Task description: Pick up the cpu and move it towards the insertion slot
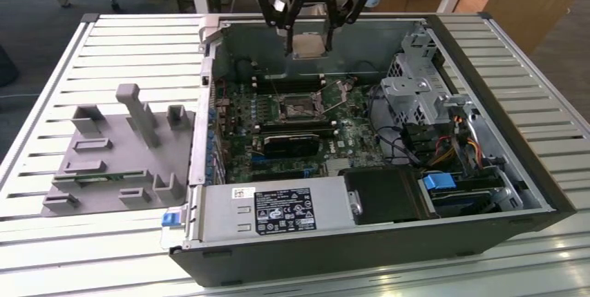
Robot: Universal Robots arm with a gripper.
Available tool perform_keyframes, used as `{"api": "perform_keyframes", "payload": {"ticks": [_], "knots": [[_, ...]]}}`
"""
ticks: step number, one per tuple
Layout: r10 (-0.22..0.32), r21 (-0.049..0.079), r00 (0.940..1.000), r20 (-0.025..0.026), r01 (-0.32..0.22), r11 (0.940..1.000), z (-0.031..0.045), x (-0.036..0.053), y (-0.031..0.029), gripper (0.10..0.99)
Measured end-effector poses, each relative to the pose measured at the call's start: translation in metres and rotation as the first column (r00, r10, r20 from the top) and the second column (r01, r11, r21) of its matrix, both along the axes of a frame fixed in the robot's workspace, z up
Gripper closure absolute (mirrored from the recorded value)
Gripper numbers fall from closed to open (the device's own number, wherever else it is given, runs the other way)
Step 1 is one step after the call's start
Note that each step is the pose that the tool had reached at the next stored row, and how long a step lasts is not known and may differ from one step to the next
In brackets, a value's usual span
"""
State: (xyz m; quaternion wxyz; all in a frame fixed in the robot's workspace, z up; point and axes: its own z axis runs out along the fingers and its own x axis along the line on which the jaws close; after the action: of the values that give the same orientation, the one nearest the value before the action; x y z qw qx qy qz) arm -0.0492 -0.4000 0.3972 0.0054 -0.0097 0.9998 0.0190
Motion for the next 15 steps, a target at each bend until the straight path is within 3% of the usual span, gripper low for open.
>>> {"api": "perform_keyframes", "payload": {"ticks": [4, 15], "knots": [[0.0, 0.0, 1.0, 0.0, 0.0, 1.0, -0.0028, 0.0039, 0.0065, 0.545], [0.0, -0.001, 1.0, -0.0016, 0.0, 1.0, -0.0114, 0.0071, 0.0353, 0.545]]}}
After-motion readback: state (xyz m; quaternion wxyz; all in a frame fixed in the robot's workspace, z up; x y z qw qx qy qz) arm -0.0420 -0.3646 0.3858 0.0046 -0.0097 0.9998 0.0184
